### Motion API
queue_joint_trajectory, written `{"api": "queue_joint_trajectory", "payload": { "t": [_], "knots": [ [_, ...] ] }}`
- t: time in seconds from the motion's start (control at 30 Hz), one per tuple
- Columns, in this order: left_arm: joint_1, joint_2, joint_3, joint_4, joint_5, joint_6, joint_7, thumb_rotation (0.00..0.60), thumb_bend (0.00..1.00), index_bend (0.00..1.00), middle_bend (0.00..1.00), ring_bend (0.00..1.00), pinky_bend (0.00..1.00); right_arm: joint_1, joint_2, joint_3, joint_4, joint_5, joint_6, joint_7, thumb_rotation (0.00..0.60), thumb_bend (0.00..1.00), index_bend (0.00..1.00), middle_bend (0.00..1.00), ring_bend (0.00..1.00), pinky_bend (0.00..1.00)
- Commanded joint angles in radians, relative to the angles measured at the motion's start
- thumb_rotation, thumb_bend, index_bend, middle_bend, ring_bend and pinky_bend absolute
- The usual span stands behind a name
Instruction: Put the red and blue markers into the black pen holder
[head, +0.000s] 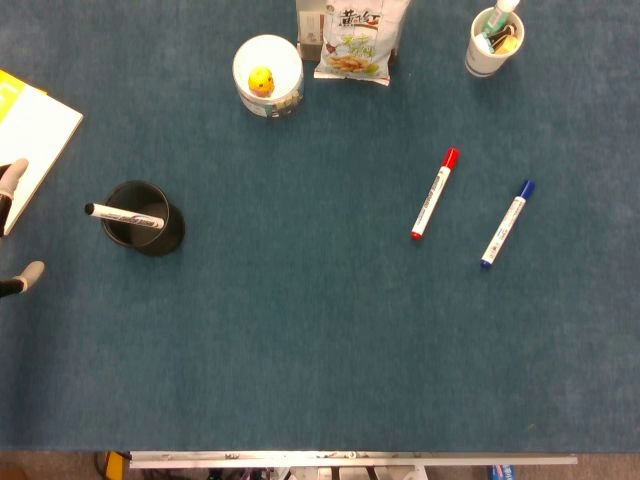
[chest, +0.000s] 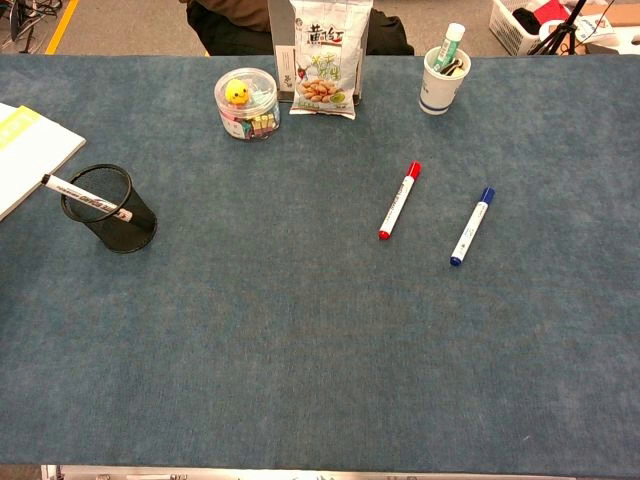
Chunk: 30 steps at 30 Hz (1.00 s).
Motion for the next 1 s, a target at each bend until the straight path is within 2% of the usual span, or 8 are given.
{"api": "queue_joint_trajectory", "payload": {
  "t": [0.03,0.2,0.47,0.77,0.93,1.0],
  "knots": [
    [0.001,-0.002,0.000,0.006,-0.002,-0.004,-0.003,0.600,0.12,0.06,0.16,0.13,0.18,0.001,0.001,0.002,-0.004,-0.002,0.000,-0.003,0.600,0.20,0.32,0.35,0.24,0.26],
    [0.000,-0.001,-0.003,0.017,-0.007,-0.014,-0.014,0.600,0.12,0.06,0.16,0.13,0.18,0.008,0.008,0.014,-0.014,-0.013,0.003,-0.003,0.600,0.20,0.32,0.35,0.24,0.26],
    [-0.039,0.017,-0.012,0.051,-0.045,-0.131,-0.196,0.600,0.12,0.06,0.16,0.13,0.18,0.025,0.020,0.044,-0.026,-0.027,0.014,0.013,0.600,0.20,0.32,0.35,0.24,0.26],
    [-0.109,0.028,-0.015,0.110,-0.078,-0.347,-0.584,0.600,0.12,0.04,0.15,0.13,0.18,0.034,0.020,0.045,-0.031,-0.051,0.011,0.025,0.600,0.20,0.32,0.35,0.24,0.26],
    [-0.148,0.012,0.009,0.183,-0.023,-0.433,-0.791,0.600,0.12,0.00,0.12,0.13,0.18,0.032,0.022,0.046,-0.031,-0.054,0.013,0.031,0.600,0.20,0.32,0.35,0.24,0.26],
    [-0.157,-0.005,0.018,0.214,0.001,-0.442,-0.836,0.600,0.12,0.00,0.11,0.13,0.18,0.030,0.024,0.046,-0.032,-0.055,0.016,0.035,0.600,0.20,0.32,0.35,0.24,0.26]
  ]
}}
